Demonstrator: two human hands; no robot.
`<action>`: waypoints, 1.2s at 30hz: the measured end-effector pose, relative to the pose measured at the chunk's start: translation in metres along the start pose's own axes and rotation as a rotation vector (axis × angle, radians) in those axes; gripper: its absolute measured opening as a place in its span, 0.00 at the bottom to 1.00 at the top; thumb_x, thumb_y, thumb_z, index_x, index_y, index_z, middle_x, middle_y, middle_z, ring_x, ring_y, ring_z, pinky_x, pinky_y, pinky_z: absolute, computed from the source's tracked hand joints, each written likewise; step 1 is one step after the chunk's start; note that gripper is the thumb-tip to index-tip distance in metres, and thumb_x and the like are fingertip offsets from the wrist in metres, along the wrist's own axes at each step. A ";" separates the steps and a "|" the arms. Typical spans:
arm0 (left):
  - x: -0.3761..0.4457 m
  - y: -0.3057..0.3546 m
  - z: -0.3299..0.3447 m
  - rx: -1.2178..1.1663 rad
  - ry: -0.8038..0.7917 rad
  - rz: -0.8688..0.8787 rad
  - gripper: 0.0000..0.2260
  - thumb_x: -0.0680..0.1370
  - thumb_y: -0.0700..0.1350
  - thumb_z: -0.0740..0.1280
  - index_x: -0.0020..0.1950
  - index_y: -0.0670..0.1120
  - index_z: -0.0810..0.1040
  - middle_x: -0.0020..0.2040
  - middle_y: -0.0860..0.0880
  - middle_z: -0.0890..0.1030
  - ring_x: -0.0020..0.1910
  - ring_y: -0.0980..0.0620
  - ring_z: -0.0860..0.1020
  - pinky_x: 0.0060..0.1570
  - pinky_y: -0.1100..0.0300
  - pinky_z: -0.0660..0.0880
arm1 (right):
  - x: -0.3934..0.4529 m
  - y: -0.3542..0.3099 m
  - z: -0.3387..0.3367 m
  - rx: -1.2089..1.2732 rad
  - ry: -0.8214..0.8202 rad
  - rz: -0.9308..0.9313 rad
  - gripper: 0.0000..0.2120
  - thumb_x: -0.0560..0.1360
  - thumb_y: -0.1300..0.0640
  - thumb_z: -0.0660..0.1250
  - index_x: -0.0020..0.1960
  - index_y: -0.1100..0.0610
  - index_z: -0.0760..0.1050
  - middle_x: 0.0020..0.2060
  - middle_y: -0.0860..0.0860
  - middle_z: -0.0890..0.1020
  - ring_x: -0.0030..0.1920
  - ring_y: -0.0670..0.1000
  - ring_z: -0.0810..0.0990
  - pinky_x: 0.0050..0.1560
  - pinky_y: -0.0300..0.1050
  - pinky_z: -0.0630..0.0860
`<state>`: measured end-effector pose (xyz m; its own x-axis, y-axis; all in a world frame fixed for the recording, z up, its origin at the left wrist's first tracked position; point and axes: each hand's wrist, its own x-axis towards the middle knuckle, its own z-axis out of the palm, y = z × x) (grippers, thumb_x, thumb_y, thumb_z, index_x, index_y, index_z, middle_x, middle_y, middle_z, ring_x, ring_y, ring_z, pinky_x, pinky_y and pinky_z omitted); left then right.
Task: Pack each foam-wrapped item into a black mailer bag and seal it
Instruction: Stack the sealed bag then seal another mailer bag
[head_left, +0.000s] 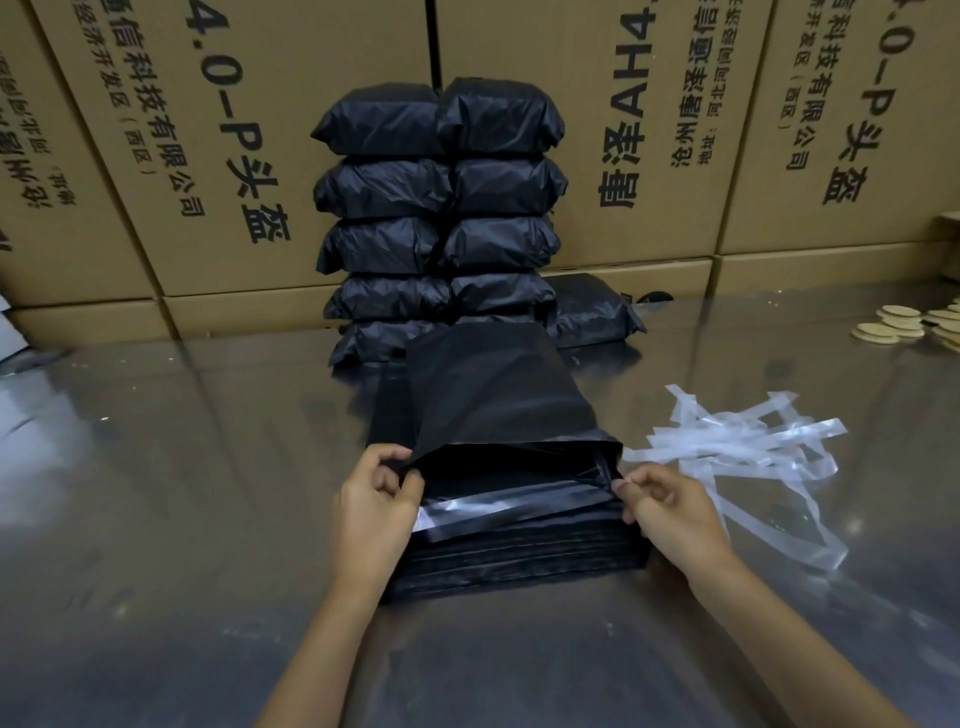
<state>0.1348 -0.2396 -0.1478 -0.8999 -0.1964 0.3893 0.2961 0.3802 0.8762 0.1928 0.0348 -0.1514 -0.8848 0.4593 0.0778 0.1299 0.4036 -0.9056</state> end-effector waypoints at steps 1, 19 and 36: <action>-0.001 0.005 -0.001 0.067 0.011 0.063 0.13 0.74 0.39 0.71 0.50 0.57 0.76 0.33 0.58 0.72 0.33 0.56 0.73 0.37 0.52 0.73 | 0.001 -0.002 -0.001 -0.051 0.002 -0.008 0.11 0.77 0.58 0.69 0.36 0.56 0.77 0.28 0.51 0.81 0.33 0.48 0.79 0.38 0.43 0.71; 0.091 0.074 0.108 0.706 -0.882 0.165 0.25 0.83 0.58 0.58 0.79 0.59 0.57 0.82 0.58 0.46 0.81 0.50 0.42 0.75 0.39 0.39 | -0.011 -0.002 0.015 -0.495 0.303 -0.359 0.18 0.76 0.47 0.72 0.33 0.50 0.68 0.24 0.49 0.78 0.27 0.53 0.78 0.28 0.45 0.71; 0.059 0.091 0.094 0.721 -1.068 0.383 0.43 0.70 0.64 0.72 0.79 0.62 0.54 0.81 0.59 0.41 0.79 0.54 0.37 0.75 0.40 0.38 | -0.021 0.005 0.014 -0.494 0.274 -0.481 0.05 0.72 0.52 0.77 0.44 0.52 0.82 0.31 0.44 0.77 0.31 0.48 0.76 0.29 0.42 0.69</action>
<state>0.0789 -0.1310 -0.0717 -0.7044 0.6988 -0.1249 0.6475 0.7046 0.2903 0.2057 0.0155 -0.1634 -0.7599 0.2971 0.5781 -0.0004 0.8892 -0.4575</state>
